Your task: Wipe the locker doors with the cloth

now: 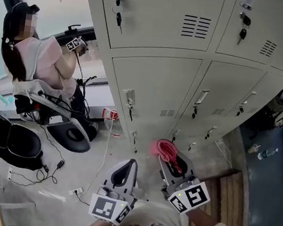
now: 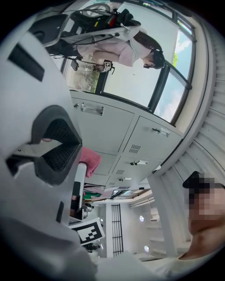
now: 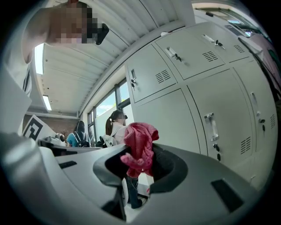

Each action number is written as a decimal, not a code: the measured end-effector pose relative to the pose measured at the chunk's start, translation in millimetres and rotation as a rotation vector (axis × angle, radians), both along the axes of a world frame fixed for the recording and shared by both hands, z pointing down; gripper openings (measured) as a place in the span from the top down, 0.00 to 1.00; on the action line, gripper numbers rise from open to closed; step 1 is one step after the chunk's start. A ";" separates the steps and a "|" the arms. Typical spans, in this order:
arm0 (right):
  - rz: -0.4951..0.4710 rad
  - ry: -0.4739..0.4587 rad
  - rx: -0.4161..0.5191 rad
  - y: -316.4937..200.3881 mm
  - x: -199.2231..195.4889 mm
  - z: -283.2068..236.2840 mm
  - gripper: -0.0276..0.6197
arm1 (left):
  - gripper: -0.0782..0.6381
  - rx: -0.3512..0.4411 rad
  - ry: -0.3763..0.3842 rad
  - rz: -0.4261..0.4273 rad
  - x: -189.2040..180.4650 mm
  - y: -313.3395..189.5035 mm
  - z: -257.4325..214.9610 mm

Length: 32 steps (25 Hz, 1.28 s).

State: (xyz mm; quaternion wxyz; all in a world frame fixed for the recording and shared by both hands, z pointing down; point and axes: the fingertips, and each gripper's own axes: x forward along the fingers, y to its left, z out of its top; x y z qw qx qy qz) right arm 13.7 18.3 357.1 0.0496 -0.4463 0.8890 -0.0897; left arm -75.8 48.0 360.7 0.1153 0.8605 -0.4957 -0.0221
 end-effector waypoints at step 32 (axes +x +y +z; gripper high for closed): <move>-0.273 0.066 0.129 -161.2 -133.9 -105.0 0.78 | 0.88 0.056 0.004 -0.219 -45.1 -85.1 -30.0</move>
